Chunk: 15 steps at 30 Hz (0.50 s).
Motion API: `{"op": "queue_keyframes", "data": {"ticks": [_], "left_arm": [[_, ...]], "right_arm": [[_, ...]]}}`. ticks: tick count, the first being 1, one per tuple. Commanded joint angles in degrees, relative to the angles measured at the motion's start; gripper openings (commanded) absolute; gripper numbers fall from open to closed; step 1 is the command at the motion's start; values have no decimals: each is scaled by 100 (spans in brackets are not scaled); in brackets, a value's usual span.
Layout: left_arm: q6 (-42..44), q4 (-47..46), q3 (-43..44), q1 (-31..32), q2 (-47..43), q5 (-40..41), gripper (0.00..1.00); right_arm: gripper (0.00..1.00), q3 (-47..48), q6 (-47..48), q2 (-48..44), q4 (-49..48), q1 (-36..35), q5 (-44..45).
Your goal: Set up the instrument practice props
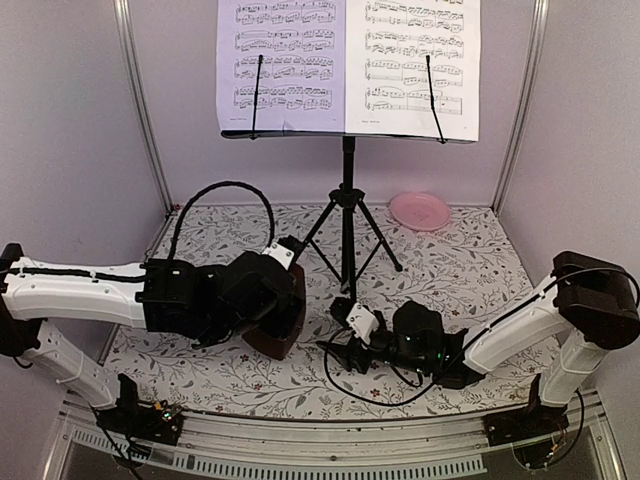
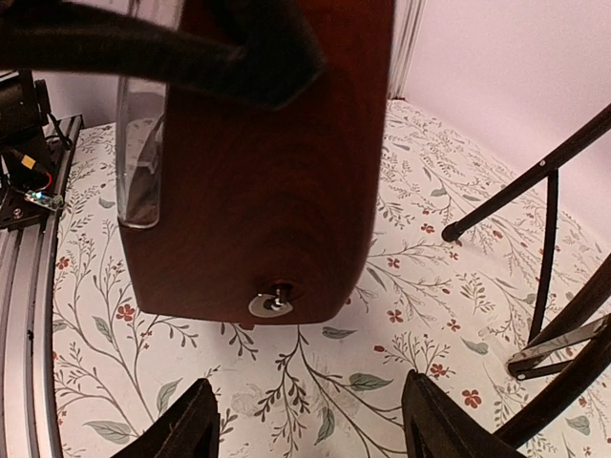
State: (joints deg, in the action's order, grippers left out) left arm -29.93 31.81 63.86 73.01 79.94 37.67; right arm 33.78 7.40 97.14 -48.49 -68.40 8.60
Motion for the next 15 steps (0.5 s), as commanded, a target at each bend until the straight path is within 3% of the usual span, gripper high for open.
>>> {"op": "queue_keyframes", "data": {"ticks": [1, 7, 15], "left_arm": [[678, -347, -42, 280, -501, 1436, 24], [1640, -191, 363, 430, -411, 2197, 24], [1195, 1294, 1792, 442, 217, 2256, 23]], "right_arm": [[67, -182, 361, 18, -853, -87, 402], [66, -283, 1037, 243, -1791, -159, 629], [62, 202, 2163, 1020, -3200, -430, 1250]]}}
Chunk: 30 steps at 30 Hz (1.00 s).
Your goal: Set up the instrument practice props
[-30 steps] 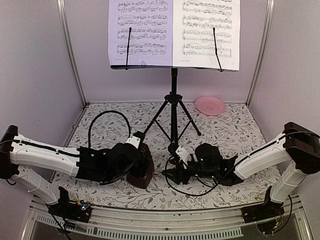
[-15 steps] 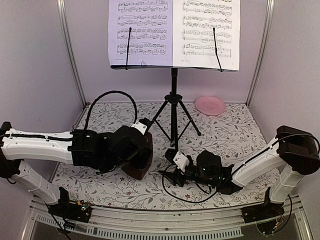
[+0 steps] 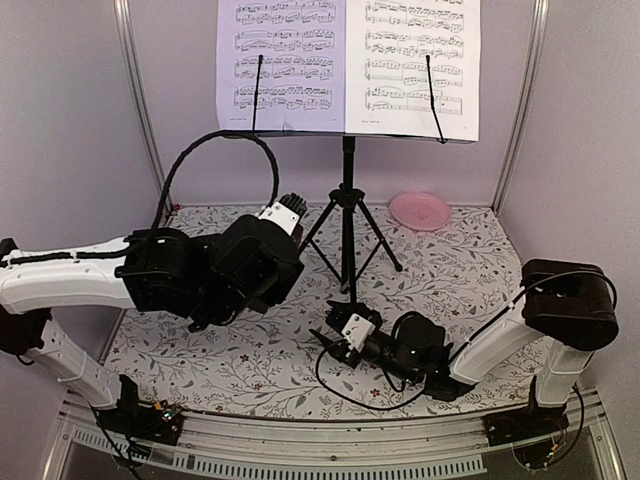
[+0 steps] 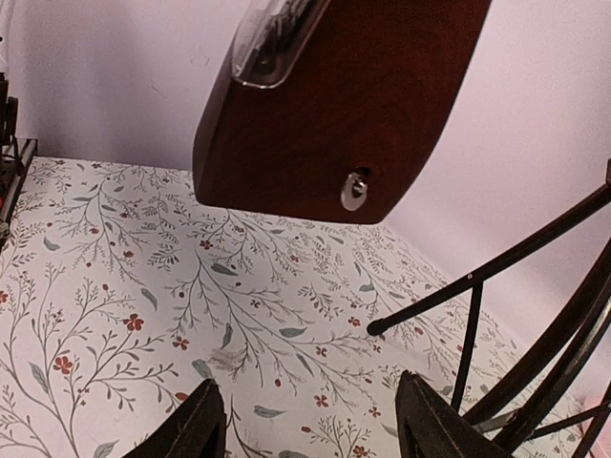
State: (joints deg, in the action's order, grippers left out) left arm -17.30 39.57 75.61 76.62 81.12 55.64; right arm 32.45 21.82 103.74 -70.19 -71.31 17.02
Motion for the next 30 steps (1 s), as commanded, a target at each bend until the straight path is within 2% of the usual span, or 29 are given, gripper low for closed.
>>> {"op": "queue_keyframes", "data": {"ticks": [1, 7, 16, 20, 23, 30], "left_arm": [[-112, 601, 709, 86, 140, 446, 23], [-275, 910, 983, 124, 287, 349, 23], [-379, 949, 1104, 197, 310, 311, 22], [-384, 970, 1166, 229, 348, 291, 22], [-406, 997, 1239, 243, 369, 272, 22], [-436, 987, 1265, 261, 335, 272, 21]], "right_arm": [[61, 429, 825, 451, -1099, -164, 470], [55, 785, 1235, 744, -1602, -208, 718], [50, 1205, 1332, 968, -1521, -220, 500], [43, 1459, 1315, 1124, -1376, -217, 496], [41, 1593, 1324, 1202, -1318, -217, 459], [39, 1746, 1336, 1337, -1256, -217, 455]]}}
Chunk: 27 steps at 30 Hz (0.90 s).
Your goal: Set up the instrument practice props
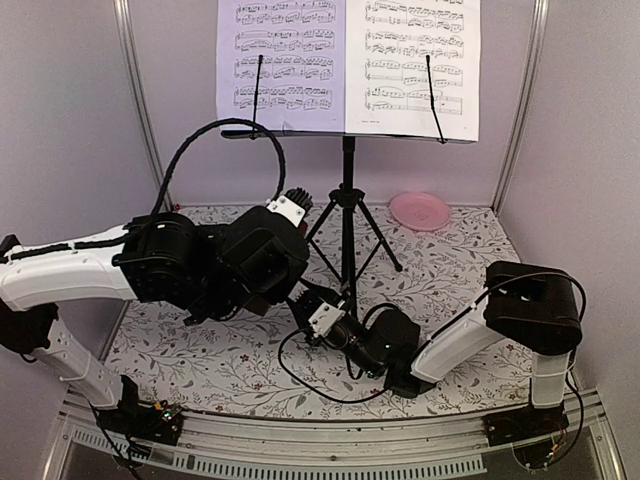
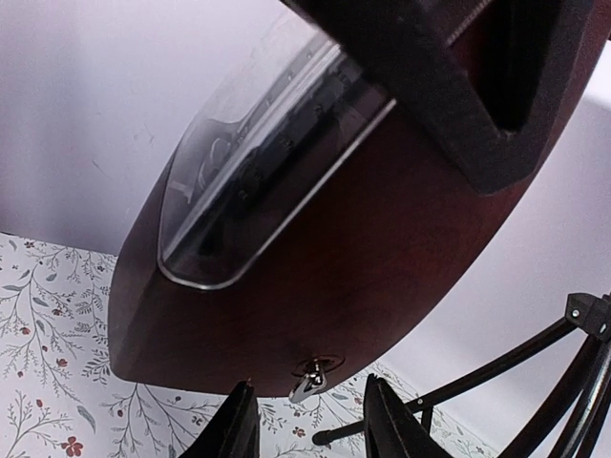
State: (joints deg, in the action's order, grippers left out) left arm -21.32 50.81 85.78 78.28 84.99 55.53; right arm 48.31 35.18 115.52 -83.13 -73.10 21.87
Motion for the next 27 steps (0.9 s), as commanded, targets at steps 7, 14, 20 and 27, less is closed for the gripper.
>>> {"op": "queue_keyframes", "data": {"ticks": [7, 14, 20, 27], "left_arm": [[-89, -133, 221, 126, -104, 266, 21], [-127, -137, 203, 143, -127, 257, 21], [-126, -141, 194, 151, -147, 266, 20], [-58, -299, 92, 148, -205, 253, 20]], "right_arm": [[32, 281, 105, 281, -28, -36, 172], [24, 337, 234, 339, -170, -30, 433], [20, 300, 277, 335, -255, -35, 502], [9, 247, 314, 287, -325, -32, 403]]}}
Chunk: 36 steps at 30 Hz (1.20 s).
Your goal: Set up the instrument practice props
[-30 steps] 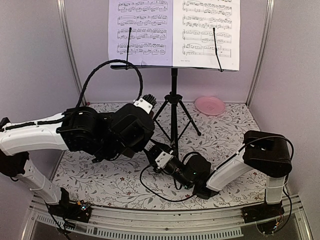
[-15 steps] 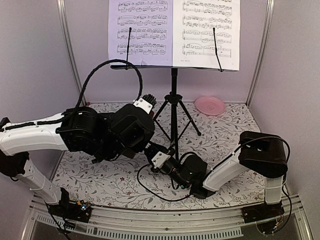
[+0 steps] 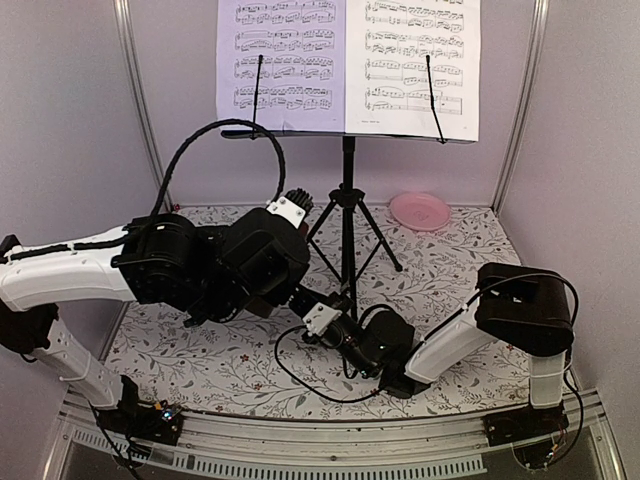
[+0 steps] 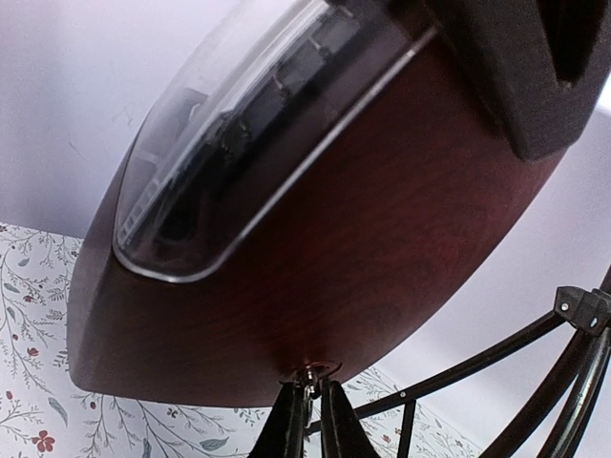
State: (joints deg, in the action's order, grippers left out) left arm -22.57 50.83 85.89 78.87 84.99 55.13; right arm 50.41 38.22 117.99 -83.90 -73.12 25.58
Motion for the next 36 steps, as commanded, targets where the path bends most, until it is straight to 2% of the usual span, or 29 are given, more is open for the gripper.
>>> {"op": "queue_keyframes", "data": {"ticks": [1, 5, 13, 27, 36], "left_arm": [[82, -340, 58, 93, -215, 284, 20], [127, -429, -1, 93, -249, 286, 19], [255, -781, -288, 93, -399, 288, 18], [512, -1814, -1284, 93, -949, 173, 14], [508, -1953, -1467, 93, -1006, 207, 14]], "right_arm": [[7, 39, 6, 33, -243, -27, 11], [0, -2, -14, -2, -228, -30, -93], [0, -143, -360, -194, -163, 1, -265], [0, -366, -2607, -861, 558, 519, -1232], [0, -428, -3265, -986, 685, 710, -1568]]}}
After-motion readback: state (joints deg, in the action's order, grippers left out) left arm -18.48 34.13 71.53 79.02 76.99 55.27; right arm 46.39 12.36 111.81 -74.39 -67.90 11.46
